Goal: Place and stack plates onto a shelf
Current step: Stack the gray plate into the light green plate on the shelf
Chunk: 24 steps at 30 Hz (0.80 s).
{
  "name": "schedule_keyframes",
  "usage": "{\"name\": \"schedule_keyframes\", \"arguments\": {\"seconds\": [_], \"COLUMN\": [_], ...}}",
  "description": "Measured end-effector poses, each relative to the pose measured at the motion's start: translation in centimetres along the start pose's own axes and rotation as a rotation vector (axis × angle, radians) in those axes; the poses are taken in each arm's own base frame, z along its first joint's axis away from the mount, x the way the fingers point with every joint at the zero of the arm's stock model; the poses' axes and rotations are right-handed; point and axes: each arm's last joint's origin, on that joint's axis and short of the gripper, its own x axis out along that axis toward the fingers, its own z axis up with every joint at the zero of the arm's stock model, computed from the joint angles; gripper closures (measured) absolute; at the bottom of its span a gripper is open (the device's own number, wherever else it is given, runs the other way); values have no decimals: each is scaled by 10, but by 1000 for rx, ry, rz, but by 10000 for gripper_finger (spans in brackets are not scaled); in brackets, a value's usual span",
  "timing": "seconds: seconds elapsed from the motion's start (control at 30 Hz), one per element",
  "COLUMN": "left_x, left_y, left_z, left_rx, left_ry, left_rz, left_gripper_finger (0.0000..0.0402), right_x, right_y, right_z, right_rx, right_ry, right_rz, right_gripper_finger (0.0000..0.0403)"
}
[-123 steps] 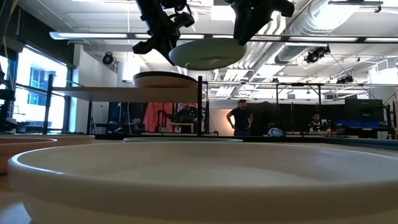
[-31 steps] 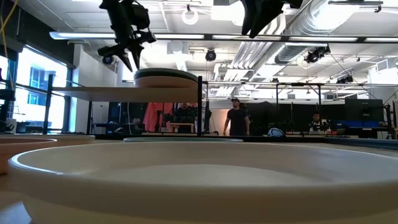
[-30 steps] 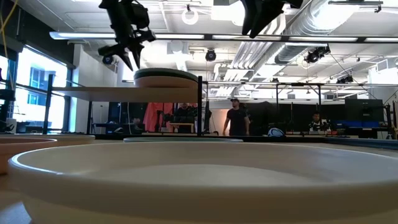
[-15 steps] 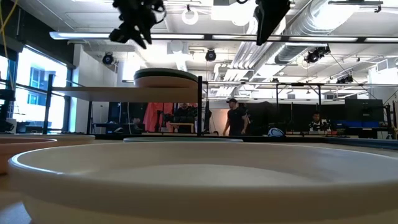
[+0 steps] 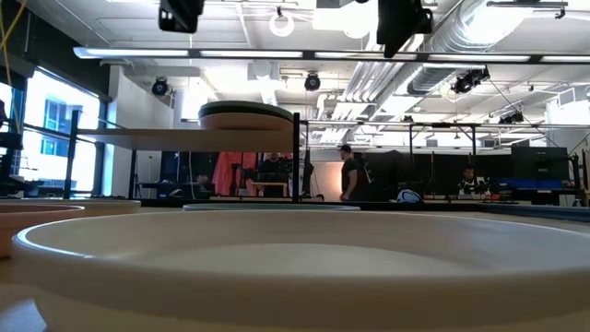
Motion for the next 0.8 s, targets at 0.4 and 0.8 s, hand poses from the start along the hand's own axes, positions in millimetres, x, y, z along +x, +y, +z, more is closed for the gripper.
{"name": "schedule_keyframes", "arguments": {"seconds": [0.4,0.8], "left_x": [13,-1], "left_y": [-50,-80], "left_z": [-46,-87], "left_rx": [260,379], "left_ry": [170,84], "left_rz": [131,175], "left_gripper_finger": [316,316], "right_x": [28,85], "right_y": [55,109], "right_z": [-19,-42], "right_rx": [177,223], "right_ry": [10,89], "right_rz": [-9,-52], "right_gripper_finger": [263,263]}}
